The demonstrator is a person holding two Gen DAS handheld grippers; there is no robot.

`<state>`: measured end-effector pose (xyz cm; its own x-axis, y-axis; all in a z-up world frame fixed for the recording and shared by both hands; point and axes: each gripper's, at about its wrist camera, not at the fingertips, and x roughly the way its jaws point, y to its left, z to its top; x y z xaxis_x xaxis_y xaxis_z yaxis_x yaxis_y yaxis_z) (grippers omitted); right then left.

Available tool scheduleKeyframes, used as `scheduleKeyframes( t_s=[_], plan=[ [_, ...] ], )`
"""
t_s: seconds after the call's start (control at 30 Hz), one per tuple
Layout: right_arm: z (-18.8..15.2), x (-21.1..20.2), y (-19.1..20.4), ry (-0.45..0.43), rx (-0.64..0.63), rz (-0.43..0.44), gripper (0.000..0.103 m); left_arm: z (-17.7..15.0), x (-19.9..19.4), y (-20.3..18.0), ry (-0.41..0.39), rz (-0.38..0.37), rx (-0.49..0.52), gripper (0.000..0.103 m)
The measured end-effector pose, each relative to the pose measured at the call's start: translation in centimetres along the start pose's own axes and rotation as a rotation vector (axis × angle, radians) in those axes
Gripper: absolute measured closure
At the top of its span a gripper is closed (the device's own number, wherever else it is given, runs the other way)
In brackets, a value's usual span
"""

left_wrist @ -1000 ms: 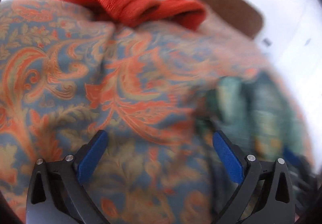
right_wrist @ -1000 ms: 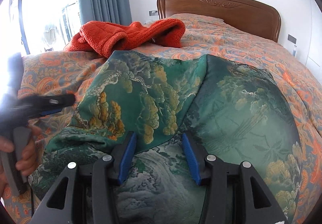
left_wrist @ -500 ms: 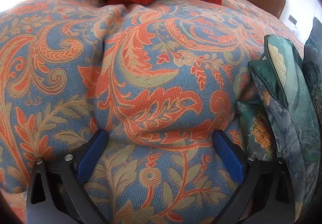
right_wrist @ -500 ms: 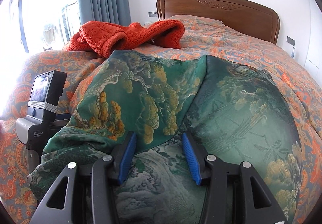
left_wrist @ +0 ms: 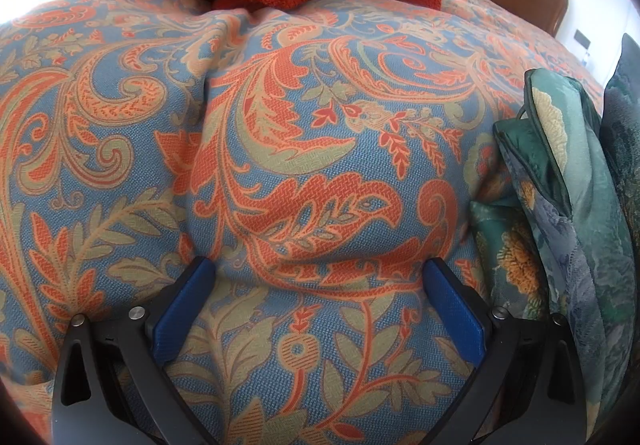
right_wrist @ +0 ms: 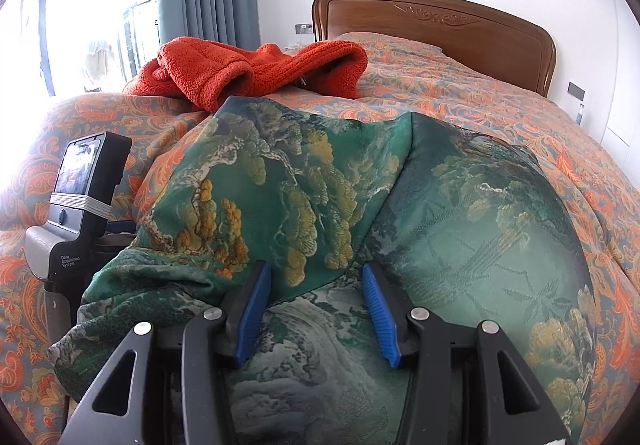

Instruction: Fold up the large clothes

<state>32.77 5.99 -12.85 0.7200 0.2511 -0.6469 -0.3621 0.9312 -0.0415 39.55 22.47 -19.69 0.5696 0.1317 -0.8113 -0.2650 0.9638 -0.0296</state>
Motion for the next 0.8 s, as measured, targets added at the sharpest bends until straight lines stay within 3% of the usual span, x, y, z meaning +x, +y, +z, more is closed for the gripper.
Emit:
scheduleKeyframes(
  t_s=[0.8],
  plan=[
    [-0.02,0.14,-0.26,0.010,0.011,0.014,0.054,-0.44,-0.37,0.42,-0.008,0.000,-0.006,0.000]
  ],
)
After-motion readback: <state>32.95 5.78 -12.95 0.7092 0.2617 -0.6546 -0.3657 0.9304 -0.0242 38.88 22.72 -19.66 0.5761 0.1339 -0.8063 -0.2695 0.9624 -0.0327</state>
